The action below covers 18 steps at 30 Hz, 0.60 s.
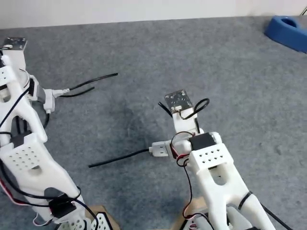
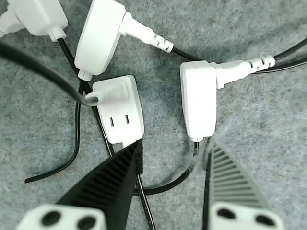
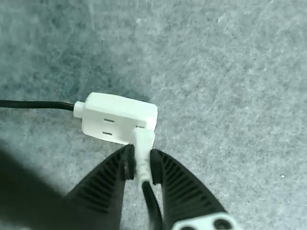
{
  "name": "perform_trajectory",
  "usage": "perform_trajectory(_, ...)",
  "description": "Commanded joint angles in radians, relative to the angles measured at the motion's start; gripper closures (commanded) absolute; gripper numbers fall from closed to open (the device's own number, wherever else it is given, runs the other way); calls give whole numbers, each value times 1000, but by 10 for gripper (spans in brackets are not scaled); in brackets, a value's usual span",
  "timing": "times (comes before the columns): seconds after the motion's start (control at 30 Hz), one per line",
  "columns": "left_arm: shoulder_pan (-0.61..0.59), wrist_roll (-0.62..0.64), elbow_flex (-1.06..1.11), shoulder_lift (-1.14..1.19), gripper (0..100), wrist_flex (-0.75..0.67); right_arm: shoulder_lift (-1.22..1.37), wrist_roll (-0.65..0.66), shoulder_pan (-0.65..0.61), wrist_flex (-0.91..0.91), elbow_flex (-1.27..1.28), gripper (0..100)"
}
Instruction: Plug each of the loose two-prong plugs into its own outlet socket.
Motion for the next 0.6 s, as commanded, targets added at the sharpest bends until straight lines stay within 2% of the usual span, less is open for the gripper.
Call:
perform_trajectory(0.0,-2,11,-45,-73,786,21,25,14,-27,28,30,993)
perform_trajectory(0.33,-5,11,-47,-73,786,41,39,3,-24,21,-68,993)
perform_trajectory(0.57,-7,11,-47,-73,786,38,214,-66,19,-2,-157,993)
